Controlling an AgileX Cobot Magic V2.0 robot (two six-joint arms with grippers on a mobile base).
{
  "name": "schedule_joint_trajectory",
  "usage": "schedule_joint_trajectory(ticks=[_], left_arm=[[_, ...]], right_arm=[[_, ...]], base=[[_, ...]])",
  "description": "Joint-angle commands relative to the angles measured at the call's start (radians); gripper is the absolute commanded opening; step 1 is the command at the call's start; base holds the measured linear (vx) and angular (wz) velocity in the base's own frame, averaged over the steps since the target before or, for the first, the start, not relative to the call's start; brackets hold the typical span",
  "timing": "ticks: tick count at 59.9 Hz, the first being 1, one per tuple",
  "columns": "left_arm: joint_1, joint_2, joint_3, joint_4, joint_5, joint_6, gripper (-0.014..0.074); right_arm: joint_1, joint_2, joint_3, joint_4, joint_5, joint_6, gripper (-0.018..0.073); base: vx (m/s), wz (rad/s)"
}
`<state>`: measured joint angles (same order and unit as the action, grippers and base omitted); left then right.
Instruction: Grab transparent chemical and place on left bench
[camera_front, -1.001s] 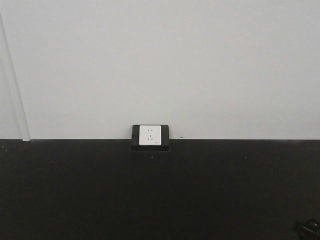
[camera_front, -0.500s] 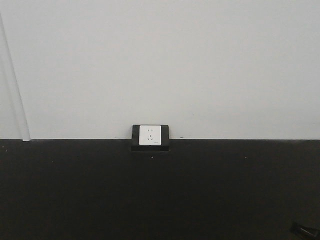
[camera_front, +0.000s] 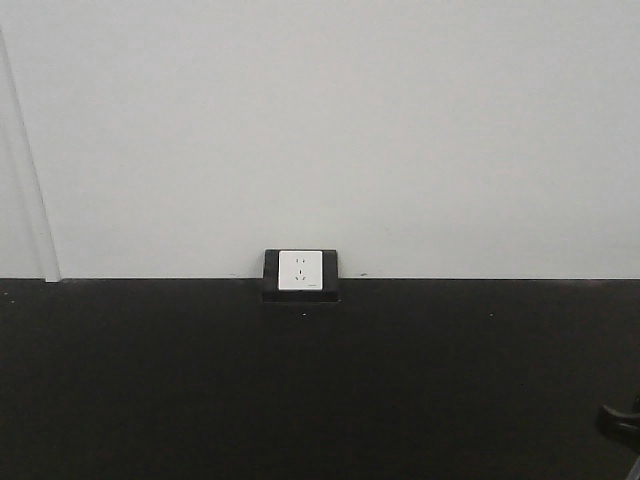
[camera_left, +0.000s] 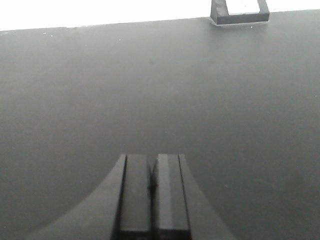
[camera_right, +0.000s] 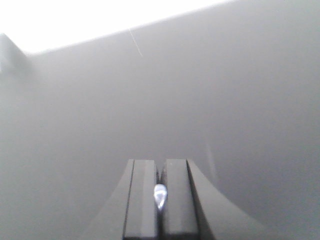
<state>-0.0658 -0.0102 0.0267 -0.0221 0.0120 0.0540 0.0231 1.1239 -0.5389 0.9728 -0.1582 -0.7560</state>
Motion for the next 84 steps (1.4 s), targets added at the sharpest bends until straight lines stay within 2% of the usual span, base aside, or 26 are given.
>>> schedule_joint_trajectory(ticks=[1, 11, 20, 36, 44, 84], left_arm=[[-0.002, -0.019, 0.016, -0.001, -0.078, -0.008, -0.0003], [-0.002, -0.019, 0.016, -0.001, -0.078, -0.008, -0.0003], [-0.002, -0.019, 0.016, -0.001, -0.078, -0.008, -0.0003], [-0.002, -0.019, 0.016, -0.001, -0.078, -0.008, -0.0003], [-0.002, -0.019, 0.016, -0.001, -0.078, -0.008, -0.0003], [-0.002, -0.019, 0.016, -0.001, -0.078, -0.008, -0.0003]], right_arm=[[-0.005, -0.103, -0.052, -0.089, 0.003, -0.009, -0.0008], [-0.005, -0.271, -0.051, -0.224, 0.141, -0.01, -0.0008], [-0.005, -0.419, -0.034, -0.297, 0.281, -0.011, -0.0008], [-0.005, -0.704, 0.152, -0.295, 0.296, -0.01, -0.0004], [-0.005, -0.795, 0.193, -0.295, 0.294, -0.009, -0.0004], [-0.005, -0.827, 0.193, -0.288, 0.328, -0.001, -0.0004]], base=[[0.0, 0.0], [0.0, 0.0], [0.0, 0.0], [0.0, 0.0], [0.0, 0.0], [0.0, 0.0]])
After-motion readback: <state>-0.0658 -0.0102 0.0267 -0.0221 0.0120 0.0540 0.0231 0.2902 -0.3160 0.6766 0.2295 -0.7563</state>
